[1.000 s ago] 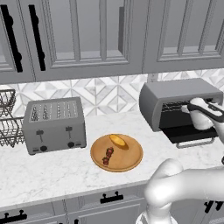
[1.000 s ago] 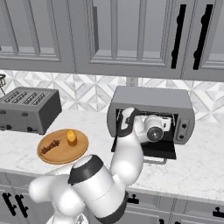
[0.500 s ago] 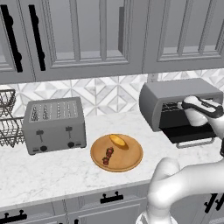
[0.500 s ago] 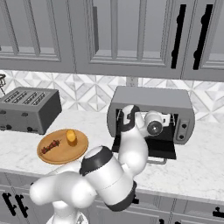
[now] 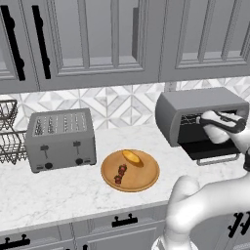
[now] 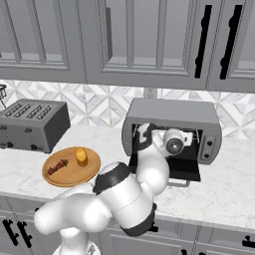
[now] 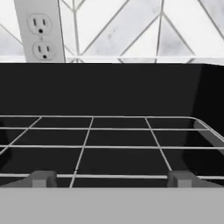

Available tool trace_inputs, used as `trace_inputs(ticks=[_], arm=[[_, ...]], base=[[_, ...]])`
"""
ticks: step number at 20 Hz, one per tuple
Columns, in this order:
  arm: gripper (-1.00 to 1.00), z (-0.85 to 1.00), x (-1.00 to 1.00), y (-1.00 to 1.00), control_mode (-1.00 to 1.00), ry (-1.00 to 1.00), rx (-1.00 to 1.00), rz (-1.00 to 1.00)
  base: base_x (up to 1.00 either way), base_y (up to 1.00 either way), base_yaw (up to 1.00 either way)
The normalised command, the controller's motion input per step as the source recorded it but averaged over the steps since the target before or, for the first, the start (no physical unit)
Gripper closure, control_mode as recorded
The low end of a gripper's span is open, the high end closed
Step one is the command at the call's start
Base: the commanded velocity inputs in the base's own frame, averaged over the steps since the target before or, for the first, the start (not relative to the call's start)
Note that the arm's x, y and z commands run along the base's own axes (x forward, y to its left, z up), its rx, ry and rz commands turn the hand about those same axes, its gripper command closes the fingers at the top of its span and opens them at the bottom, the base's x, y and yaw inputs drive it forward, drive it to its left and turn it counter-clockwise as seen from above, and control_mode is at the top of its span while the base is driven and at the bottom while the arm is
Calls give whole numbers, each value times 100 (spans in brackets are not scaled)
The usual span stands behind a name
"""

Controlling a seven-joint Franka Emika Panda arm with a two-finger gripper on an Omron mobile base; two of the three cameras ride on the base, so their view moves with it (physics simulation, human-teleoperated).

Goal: Pick up the kebab skewer and baguette bread, and place them inside the toaster oven. Close the toaster oven door and start by setting the timer.

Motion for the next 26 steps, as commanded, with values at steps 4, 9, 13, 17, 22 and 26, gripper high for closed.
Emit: trace_inputs(ticks=[4, 9, 13, 17, 22, 26], arm=[[-100, -14, 0, 0, -100, 11, 0, 0], [-100, -40, -15, 0, -100, 15, 0, 0], [-100, -75, -54, -1, -100, 12, 1, 0], [-100, -96, -88, -5, -100, 3, 3, -4], [-100, -81, -100, -6, -100, 2, 2, -8], [-100, -70, -89, -2, -100, 6, 1, -6]], base=[[0, 0, 0], [0, 0, 0], [0, 0, 0], [0, 0, 0], [0, 0, 0], [0, 0, 0]])
